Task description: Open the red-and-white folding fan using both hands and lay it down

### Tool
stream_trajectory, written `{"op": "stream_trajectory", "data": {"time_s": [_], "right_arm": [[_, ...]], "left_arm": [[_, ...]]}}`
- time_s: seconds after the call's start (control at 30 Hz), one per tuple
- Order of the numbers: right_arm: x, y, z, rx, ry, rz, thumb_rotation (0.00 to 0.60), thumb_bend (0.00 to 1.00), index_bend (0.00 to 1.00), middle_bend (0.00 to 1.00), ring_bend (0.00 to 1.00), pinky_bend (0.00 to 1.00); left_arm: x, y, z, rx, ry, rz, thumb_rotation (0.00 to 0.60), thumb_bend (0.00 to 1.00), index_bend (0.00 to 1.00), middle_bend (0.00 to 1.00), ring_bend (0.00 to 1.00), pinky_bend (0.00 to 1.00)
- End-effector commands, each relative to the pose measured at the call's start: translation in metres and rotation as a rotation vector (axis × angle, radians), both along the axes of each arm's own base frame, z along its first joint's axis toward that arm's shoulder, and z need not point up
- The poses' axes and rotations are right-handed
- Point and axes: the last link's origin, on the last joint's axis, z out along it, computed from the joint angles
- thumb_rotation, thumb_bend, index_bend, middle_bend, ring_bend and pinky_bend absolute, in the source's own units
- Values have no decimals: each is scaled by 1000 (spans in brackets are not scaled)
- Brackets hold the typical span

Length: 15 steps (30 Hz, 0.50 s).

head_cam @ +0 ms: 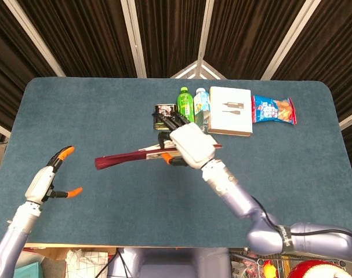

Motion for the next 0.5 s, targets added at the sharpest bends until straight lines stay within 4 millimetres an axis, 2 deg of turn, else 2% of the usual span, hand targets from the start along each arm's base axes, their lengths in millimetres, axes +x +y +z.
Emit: {"op": "stream_trajectory", "data": {"time_s": [0.03,0.27,0.5], "right_arm": [[13,12,-11,23,-5,22,600,451,890,140,221,141],[21,17,-19,34,-7,21,600,451,890,140,221,141],[19,18,-20,47,-27,7,600,451,897,140,221,141]], "left_arm": [[9,2,-4,22,-46,-21,600,166,88,0,0,0],[20,10,-19,18,-124,-44,600,166,105,0,0,0],[32,26,-46,4,-215,-92,600,166,132,0,0,0]]}}
